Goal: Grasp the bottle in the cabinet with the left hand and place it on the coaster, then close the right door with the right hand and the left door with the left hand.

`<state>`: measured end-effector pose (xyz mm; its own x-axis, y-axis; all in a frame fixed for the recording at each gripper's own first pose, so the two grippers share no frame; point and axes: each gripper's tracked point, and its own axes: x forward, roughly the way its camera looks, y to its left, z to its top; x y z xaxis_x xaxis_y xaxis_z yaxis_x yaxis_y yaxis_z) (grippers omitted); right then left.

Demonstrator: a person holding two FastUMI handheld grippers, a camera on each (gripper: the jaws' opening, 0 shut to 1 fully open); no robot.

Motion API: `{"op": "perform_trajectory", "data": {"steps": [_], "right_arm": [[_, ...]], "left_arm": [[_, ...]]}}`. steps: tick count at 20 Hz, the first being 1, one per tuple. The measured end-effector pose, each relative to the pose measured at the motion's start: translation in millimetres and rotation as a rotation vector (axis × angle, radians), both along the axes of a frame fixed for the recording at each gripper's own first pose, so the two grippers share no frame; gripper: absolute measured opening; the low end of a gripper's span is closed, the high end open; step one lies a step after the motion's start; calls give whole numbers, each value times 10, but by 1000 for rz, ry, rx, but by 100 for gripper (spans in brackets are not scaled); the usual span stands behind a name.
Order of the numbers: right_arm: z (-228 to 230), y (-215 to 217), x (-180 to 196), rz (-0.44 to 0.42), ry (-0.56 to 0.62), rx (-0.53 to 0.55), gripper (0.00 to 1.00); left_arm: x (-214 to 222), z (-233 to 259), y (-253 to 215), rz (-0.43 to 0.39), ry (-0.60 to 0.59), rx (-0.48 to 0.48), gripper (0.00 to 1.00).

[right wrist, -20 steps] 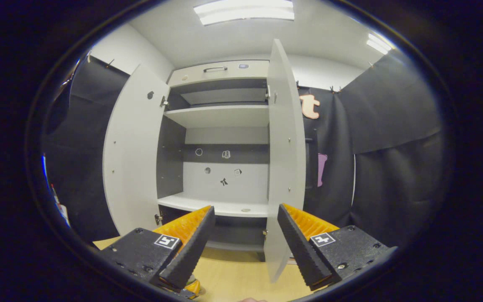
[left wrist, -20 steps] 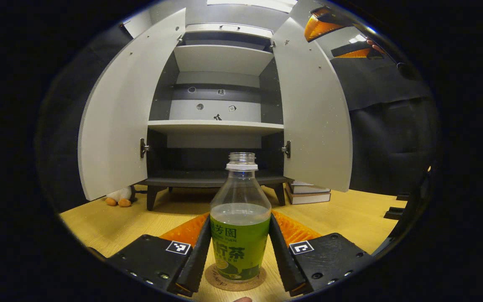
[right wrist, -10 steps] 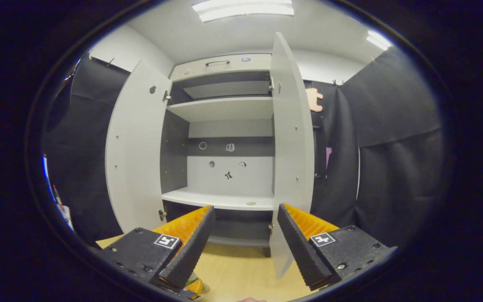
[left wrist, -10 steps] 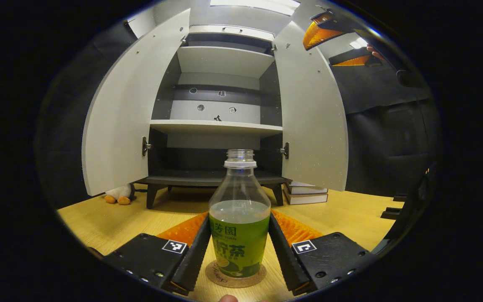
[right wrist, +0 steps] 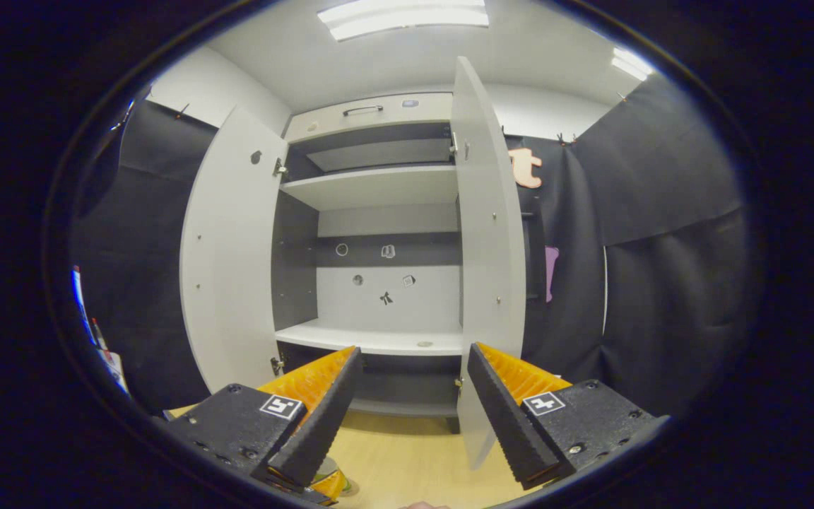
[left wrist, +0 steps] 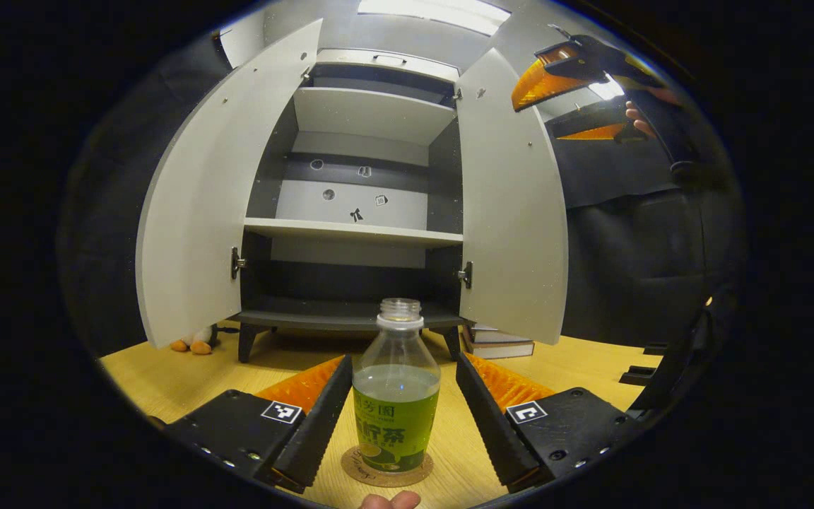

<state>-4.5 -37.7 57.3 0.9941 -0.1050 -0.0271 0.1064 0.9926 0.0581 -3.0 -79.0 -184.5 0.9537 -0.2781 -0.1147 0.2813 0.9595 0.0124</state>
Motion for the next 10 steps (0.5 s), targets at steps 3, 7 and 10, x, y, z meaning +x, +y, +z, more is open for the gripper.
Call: {"op": "perform_trajectory", "data": {"steps": [3, 7, 10], "right_arm": [[-12, -21, -38, -5, -14, 10, 98], [-78, -64, -130, -7, -45, 4, 98], [-275, -157, -206, -31, -27, -25, 98]], "left_arm": [[10, 271, 18, -3, -22, -27, 92], [59, 793, 83, 26, -62, -32, 93], [101, 1109, 142, 70, -64, -32, 95]]}}
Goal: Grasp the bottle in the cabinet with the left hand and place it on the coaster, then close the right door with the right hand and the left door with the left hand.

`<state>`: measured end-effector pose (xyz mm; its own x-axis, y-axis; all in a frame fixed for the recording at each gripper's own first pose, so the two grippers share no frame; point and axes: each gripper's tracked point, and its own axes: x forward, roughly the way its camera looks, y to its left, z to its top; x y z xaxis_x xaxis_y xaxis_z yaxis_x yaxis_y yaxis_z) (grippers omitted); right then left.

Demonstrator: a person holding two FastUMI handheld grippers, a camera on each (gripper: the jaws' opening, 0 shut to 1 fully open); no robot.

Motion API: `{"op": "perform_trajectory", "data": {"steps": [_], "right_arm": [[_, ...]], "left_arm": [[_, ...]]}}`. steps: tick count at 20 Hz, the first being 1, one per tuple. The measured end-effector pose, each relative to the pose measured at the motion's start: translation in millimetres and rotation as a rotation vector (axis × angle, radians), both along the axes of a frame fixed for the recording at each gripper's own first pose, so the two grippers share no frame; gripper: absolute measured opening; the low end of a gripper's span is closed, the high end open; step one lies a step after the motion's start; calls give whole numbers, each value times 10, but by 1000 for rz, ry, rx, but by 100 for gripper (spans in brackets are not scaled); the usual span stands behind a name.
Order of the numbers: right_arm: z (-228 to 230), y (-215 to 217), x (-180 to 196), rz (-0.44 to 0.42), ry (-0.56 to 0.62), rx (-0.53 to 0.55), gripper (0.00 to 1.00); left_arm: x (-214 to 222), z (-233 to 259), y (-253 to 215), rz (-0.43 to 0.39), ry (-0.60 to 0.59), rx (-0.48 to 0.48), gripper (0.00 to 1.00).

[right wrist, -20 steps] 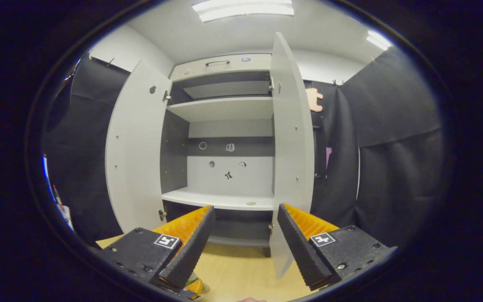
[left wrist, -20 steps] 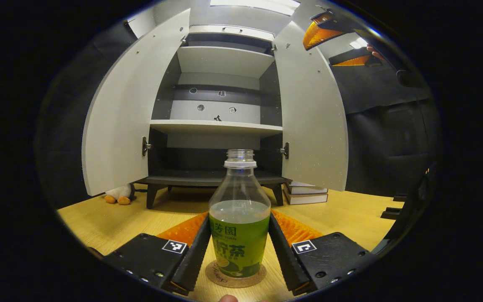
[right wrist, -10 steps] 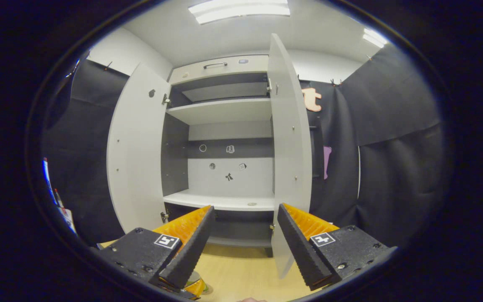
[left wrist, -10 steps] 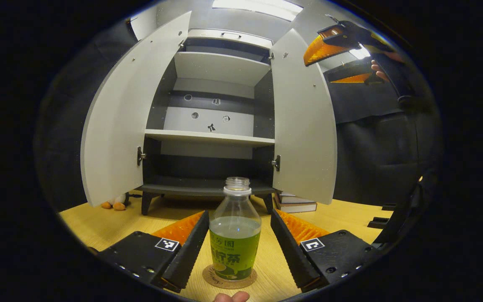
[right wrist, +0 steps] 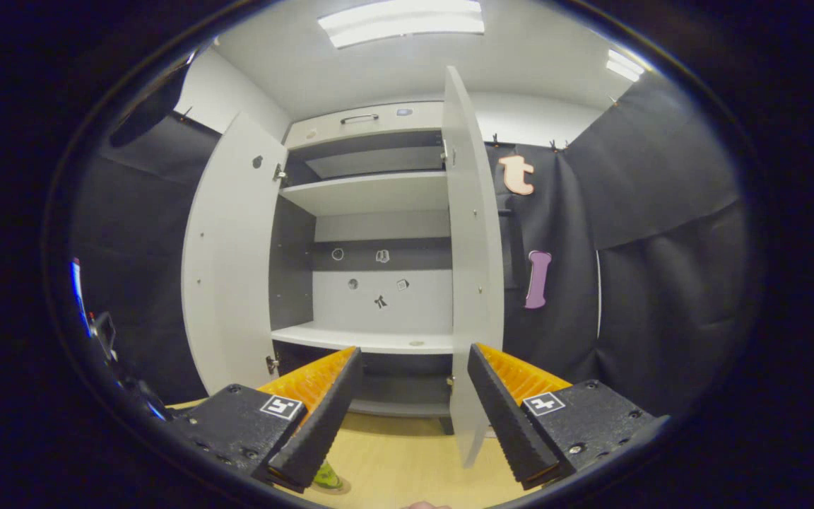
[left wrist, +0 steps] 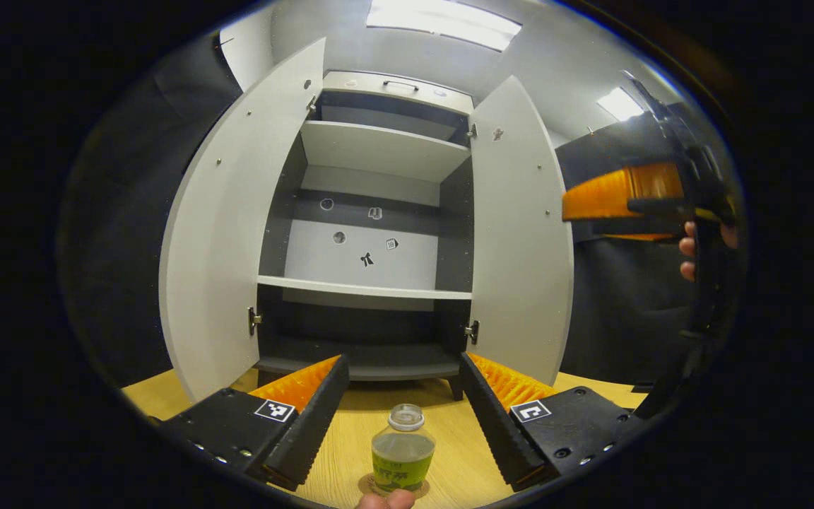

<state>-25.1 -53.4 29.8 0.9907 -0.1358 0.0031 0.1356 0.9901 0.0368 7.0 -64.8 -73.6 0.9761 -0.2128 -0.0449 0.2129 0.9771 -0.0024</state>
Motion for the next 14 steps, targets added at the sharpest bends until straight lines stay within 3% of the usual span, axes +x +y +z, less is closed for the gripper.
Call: {"op": "perform_trajectory", "data": {"steps": [1, 3, 4, 5, 7, 8, 9, 10, 12, 13, 14], "right_arm": [[-95, -24, -24, -10, 11, 4, 94], [-322, -20, -58, -17, 43, 48, 98], [-461, 4, -88, -13, 62, 89, 94], [-603, 14, -122, -15, 87, 126, 98], [-850, -133, -196, -49, 152, 163, 94], [-903, -247, -225, -60, 186, 186, 99], [-882, -349, -253, -65, 199, 209, 94], [-777, -515, -252, -80, 185, 223, 99], [-376, -976, -181, -130, 112, 213, 99], [-159, -1208, -108, -153, 84, 200, 94], [-18, -1404, -24, -173, 77, 190, 98]], "left_arm": [[13, 83, 32, 16, -2, 0, 100], [33, 199, 109, 56, 5, 11, 95], [32, 232, 151, 74, 11, 28, 95], [33, 265, 190, 83, 12, 42, 99], [52, 341, 295, 98, 7, 55, 95], [44, 357, 360, 114, 6, 56, 95], [23, 369, 411, 128, 9, 53, 95], [4, 368, 440, 134, 13, 48, 95], [-30, 346, 506, 161, 28, 45, 95], [-38, 331, 525, 172, 31, 44, 95], [-61, 325, 534, 182, 33, 43, 95]]}}
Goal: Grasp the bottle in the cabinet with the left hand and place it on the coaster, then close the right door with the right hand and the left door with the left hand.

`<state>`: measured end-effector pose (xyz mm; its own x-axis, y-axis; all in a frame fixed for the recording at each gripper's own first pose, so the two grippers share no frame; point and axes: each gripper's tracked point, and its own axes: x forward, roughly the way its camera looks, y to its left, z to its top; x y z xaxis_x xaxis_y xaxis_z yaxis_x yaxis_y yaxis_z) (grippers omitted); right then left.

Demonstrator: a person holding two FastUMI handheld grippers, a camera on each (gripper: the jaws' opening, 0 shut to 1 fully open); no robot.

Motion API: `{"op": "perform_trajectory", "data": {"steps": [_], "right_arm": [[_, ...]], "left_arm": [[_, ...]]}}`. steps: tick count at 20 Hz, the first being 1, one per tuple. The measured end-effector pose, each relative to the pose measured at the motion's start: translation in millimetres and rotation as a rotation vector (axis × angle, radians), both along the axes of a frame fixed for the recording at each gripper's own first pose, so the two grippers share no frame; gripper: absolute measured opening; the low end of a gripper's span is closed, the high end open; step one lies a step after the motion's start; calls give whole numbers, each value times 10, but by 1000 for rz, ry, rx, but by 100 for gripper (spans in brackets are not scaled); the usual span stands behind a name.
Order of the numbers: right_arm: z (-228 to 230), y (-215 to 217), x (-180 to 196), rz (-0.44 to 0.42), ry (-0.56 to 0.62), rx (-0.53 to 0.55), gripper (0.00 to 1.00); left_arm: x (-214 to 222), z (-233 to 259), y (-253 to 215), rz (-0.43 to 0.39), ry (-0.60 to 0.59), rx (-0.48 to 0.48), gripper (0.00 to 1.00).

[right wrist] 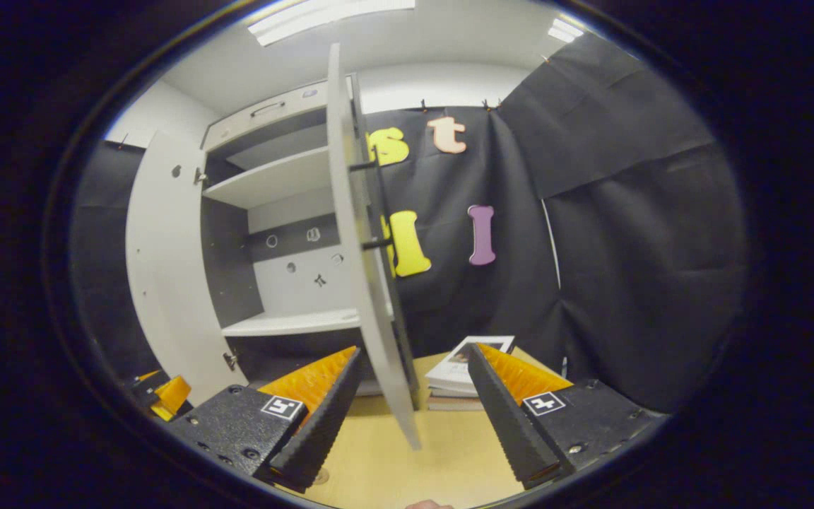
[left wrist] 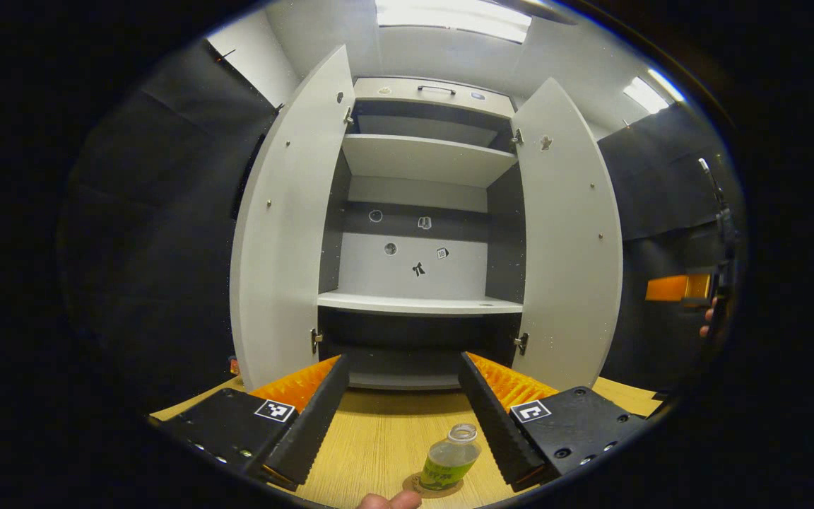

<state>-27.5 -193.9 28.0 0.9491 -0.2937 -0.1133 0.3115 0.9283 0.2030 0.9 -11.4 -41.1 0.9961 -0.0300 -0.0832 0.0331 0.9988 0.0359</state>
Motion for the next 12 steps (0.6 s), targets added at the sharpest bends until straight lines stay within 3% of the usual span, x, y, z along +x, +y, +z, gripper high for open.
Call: {"op": "perform_trajectory", "data": {"steps": [2, 4, 9, 12], "right_arm": [[304, -357, 196, -46, -14, -17, 98], [582, -522, 435, -48, -54, -38, 98], [887, -514, 844, -35, -80, -125, 98], [929, -513, 828, -86, -75, -202, 97]], "left_arm": [[-25, -28, 20, 18, 2, 1, 90], [-37, -54, 67, 43, 14, 8, 95], [-56, -136, 113, 73, 24, 2, 95], [-76, -220, 115, 98, 31, 5, 95]]}}
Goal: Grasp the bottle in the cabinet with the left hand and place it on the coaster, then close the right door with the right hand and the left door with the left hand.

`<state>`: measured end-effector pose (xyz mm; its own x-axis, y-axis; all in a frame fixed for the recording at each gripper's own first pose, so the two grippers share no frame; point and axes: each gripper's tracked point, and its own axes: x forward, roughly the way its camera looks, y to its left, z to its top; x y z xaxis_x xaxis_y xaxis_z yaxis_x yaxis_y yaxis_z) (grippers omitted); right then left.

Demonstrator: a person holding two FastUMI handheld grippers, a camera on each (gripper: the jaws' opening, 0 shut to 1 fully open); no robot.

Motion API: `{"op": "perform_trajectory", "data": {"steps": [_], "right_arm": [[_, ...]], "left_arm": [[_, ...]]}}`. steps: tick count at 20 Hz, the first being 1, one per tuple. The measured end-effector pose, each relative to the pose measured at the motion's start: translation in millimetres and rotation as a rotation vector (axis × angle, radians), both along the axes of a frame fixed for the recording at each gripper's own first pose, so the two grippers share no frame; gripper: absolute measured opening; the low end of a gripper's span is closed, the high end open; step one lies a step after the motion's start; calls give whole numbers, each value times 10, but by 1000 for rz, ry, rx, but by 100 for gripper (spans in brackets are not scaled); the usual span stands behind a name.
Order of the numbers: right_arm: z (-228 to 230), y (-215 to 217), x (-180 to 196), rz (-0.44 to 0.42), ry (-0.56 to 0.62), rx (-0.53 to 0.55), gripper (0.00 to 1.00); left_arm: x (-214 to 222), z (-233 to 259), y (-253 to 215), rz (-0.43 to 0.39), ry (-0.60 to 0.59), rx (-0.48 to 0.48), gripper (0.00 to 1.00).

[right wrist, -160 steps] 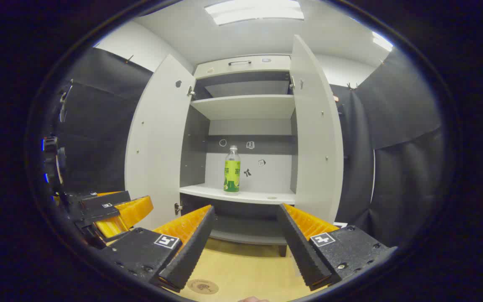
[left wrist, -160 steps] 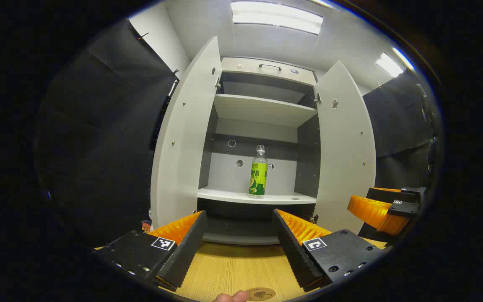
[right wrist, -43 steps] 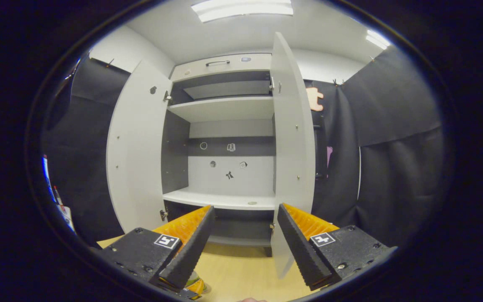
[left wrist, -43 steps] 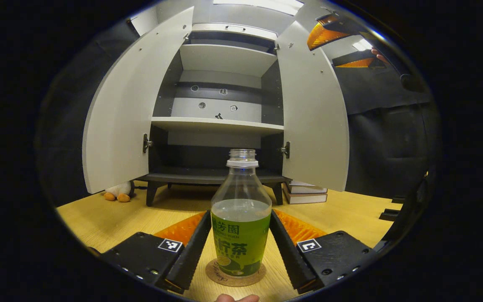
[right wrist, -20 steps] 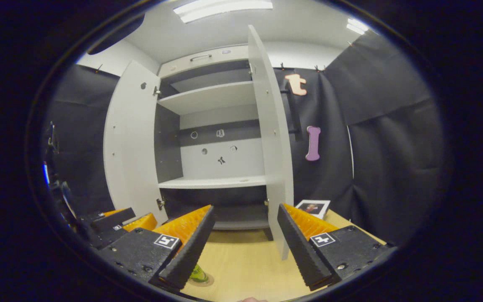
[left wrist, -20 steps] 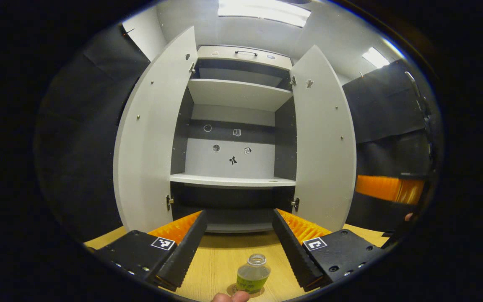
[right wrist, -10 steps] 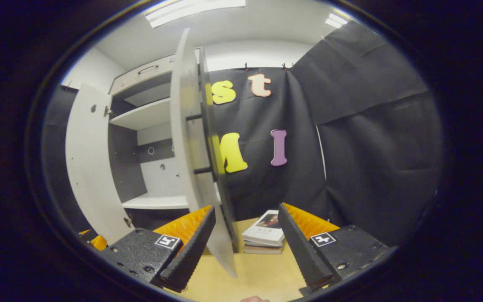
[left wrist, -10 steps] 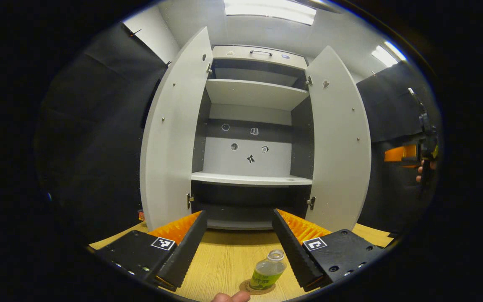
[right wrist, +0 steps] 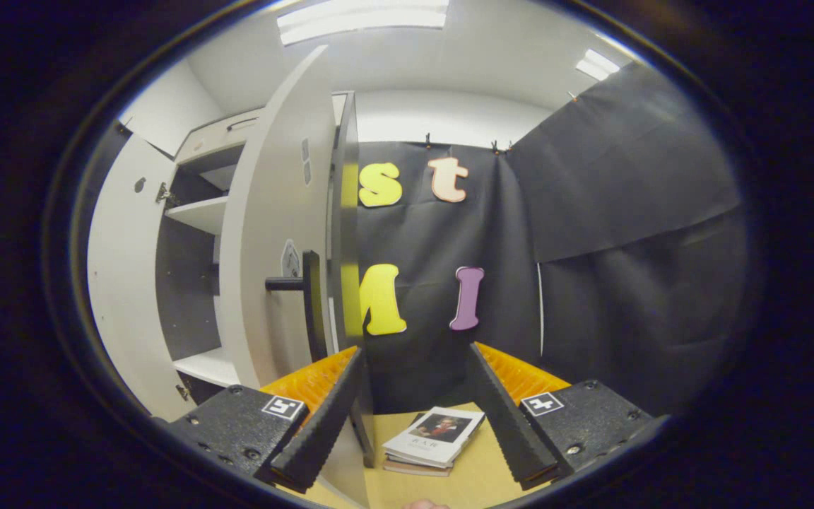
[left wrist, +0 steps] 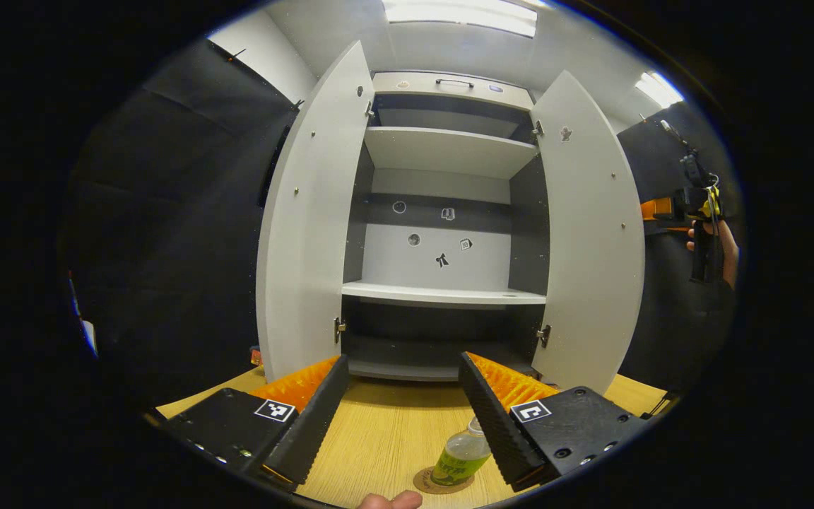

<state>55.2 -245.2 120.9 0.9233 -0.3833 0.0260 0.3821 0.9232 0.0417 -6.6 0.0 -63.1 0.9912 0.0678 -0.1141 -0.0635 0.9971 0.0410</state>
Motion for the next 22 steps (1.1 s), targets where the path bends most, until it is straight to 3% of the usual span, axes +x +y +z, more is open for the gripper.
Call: {"op": "perform_trajectory", "data": {"steps": [3, 5, 9, 10, 13, 14, 18, 19, 22], "right_arm": [[50, 87, -43, -49, 0, -98, 97], [79, 232, -36, -34, 6, -111, 97], [34, 827, 142, 122, 20, -50, 97], [11, 1007, 208, 169, 26, -40, 93], [-31, 1419, 478, 272, 29, -33, 97], [-19, 1551, 576, 311, 22, -32, 93], [-7, 1824, 775, 369, 10, -28, 97], [6, 1863, 757, 377, 5, -27, 97], [31, 1893, 630, 391, -17, -28, 97]], "left_arm": [[74, -12, -5, -5, -7, -4, 95], [122, -11, -11, -18, -9, -4, 95], [184, 42, -60, -63, -29, 1, 95], [195, 52, -40, -67, -33, 6, 95], [177, 45, 46, -58, -28, 0, 95], [158, 31, 69, -56, -23, 0, 95], [133, 64, 233, -33, -23, 28, 95], [128, 83, 275, -26, -27, 36, 90], [107, 148, 310, -14, -39, 47, 100]]}}
